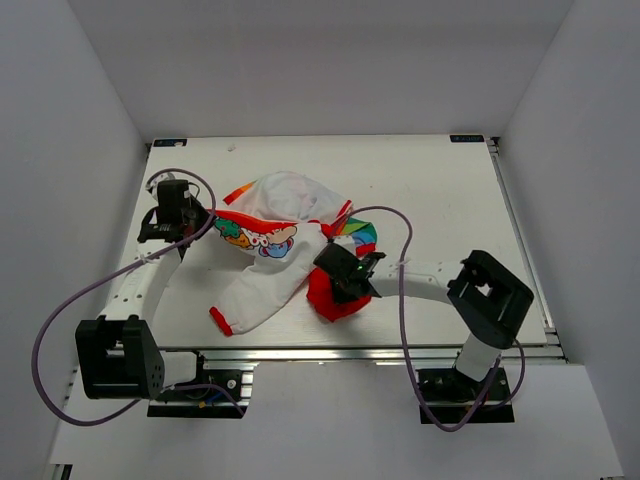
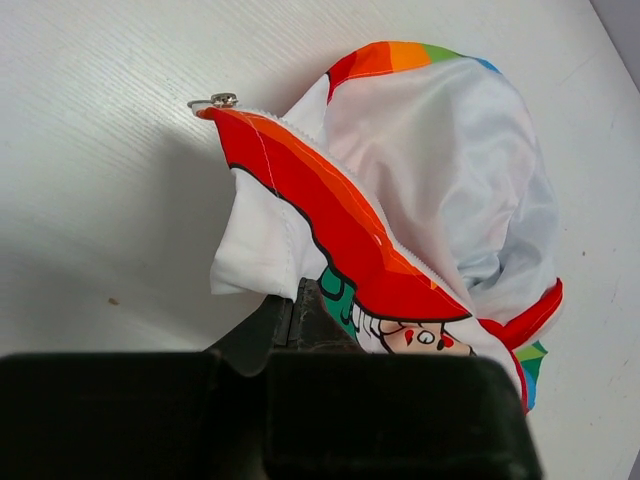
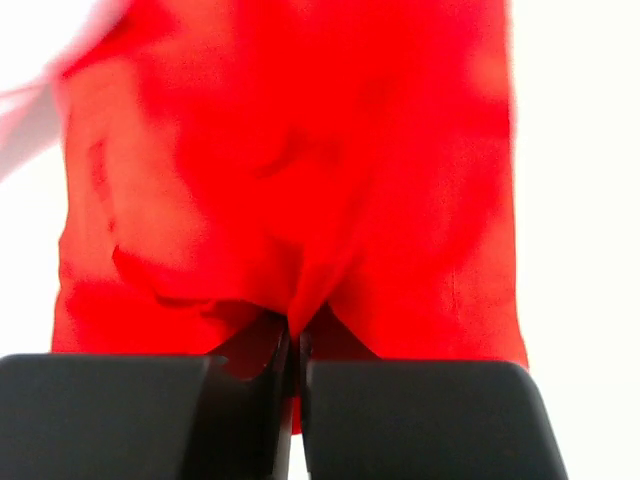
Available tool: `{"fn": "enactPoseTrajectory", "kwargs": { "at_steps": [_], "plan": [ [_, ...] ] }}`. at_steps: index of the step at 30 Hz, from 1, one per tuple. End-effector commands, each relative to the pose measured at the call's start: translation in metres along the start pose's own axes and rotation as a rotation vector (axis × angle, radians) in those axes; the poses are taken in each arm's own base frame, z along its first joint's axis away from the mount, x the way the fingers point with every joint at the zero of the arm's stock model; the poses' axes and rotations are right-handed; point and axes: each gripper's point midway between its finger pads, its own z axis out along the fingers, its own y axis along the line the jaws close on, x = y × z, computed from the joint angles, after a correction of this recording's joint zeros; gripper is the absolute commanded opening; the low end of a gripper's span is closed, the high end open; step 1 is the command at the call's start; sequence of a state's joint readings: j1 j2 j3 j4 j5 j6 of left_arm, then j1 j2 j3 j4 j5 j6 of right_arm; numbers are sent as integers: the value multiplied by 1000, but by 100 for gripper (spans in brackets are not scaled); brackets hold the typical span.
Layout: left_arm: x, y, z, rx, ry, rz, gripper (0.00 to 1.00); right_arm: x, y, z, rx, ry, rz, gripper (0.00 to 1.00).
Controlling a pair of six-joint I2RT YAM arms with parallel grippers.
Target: Zip up the jacket
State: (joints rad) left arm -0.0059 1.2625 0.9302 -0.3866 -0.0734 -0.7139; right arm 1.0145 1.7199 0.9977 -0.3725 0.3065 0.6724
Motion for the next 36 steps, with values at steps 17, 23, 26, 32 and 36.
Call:
{"fn": "enactPoseTrajectory", "kwargs": {
  "at_steps": [17, 23, 26, 32, 36],
  "plan": [
    [-149, -184, -8, 454, -156, 124, 0, -369, -233, -219, 396, -786, 104, 0],
    [-246, -267, -105, 660, -367, 176, 0, -434, -242, -375, 528, -1146, 51, 0],
    [-241, -253, -116, 630, -390, 167, 0, -412, -247, -412, 557, -1262, 27, 0],
    [-112, -141, -73, 460, -187, 53, 0, -324, -264, -286, 475, -980, 13, 0],
    [3, -81, -60, 448, 40, -10, 0, -243, -288, -198, 499, -747, 125, 0]
  ]
}}
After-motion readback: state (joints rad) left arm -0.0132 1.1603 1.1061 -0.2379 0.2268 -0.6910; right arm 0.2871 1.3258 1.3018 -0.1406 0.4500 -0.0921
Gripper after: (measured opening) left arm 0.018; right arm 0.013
